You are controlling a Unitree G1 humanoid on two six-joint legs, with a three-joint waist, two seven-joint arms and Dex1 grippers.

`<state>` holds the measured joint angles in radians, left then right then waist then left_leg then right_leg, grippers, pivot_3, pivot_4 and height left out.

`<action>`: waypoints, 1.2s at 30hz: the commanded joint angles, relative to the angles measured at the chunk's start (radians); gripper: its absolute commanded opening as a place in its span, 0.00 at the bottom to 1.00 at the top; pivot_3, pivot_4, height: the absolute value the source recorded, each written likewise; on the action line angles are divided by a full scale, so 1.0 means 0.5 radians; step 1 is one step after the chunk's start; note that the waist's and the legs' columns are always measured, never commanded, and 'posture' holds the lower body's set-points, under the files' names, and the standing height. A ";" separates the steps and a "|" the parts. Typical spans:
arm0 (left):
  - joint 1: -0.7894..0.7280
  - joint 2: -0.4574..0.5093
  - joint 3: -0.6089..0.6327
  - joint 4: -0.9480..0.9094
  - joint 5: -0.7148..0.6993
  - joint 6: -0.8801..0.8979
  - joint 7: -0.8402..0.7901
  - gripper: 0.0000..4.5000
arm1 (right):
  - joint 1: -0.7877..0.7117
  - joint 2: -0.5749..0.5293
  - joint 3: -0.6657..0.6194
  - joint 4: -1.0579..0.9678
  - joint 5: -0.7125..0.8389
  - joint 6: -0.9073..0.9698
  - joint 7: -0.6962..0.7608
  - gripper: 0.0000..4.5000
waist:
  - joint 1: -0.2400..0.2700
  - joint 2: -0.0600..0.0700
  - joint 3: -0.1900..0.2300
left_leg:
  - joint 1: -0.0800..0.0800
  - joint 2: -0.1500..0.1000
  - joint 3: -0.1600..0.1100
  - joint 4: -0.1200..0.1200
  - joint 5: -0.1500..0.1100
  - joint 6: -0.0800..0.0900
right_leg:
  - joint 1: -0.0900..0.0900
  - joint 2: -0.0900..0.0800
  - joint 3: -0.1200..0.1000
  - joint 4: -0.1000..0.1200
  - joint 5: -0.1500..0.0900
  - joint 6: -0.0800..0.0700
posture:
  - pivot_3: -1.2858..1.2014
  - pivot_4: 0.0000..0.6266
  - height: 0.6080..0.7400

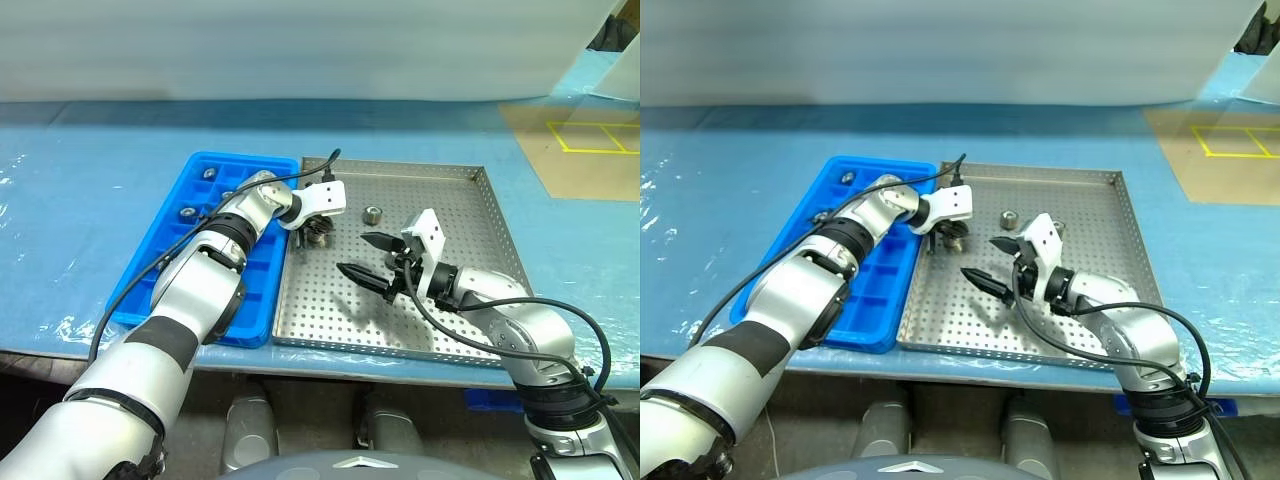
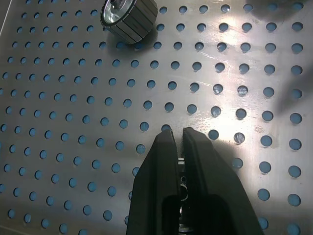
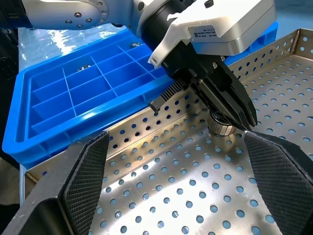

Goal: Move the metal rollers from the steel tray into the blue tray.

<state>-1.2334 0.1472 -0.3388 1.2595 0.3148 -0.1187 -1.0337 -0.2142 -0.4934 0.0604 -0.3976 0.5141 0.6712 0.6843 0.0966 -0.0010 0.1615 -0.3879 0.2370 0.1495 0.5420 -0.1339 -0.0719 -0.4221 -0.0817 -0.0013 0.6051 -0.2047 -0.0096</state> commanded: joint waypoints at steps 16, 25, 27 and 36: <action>0.015 0.090 0.106 -0.157 -0.082 -0.014 -0.009 0.01 | -0.013 0.029 -0.009 -0.047 0.010 -0.061 -0.010 1.00 | -0.002 -0.001 0.001 | -0.008 0.000 0.000 -0.003 -0.001 0.002 | -0.006 0.000 -0.001 -0.006 0.000 0.000 | 0.47 0.24 1.00; -0.026 0.108 0.214 -0.227 -0.171 0.078 0.106 0.01 | -0.085 0.029 0.026 0.045 -0.017 -0.093 0.049 1.00 | 0.001 -0.002 0.002 | -0.011 0.000 0.000 -0.003 -0.001 0.002 | -0.007 0.000 -0.002 -0.006 0.000 0.000 | 0.49 0.24 1.00; -0.042 0.103 0.283 -0.248 -0.231 0.131 0.160 0.01 | -0.093 0.036 0.038 0.056 -0.022 -0.100 0.055 1.00 | 0.002 -0.002 0.003 | -0.012 0.000 0.000 -0.003 -0.001 0.002 | -0.008 0.000 -0.002 -0.006 0.000 0.000 | 0.49 0.24 1.00; 0.003 0.113 0.517 -0.546 -0.450 0.399 0.369 0.01 | -0.146 0.055 0.084 0.145 -0.045 -0.142 0.105 1.00 | 0.008 -0.001 0.005 | -0.016 0.001 0.000 -0.003 -0.001 0.002 | -0.011 0.000 -0.003 -0.006 0.000 0.000 | 0.51 0.24 1.00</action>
<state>-1.2139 0.1930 -0.1121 1.0613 0.1295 0.0573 -0.8686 -0.2659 -0.4699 0.1039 -0.3159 0.4909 0.6252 0.7249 0.1008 -0.0017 0.1639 -0.3961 0.2372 0.1494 0.5406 -0.1346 -0.0710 -0.4279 -0.0817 -0.0029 0.6022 -0.2048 -0.0095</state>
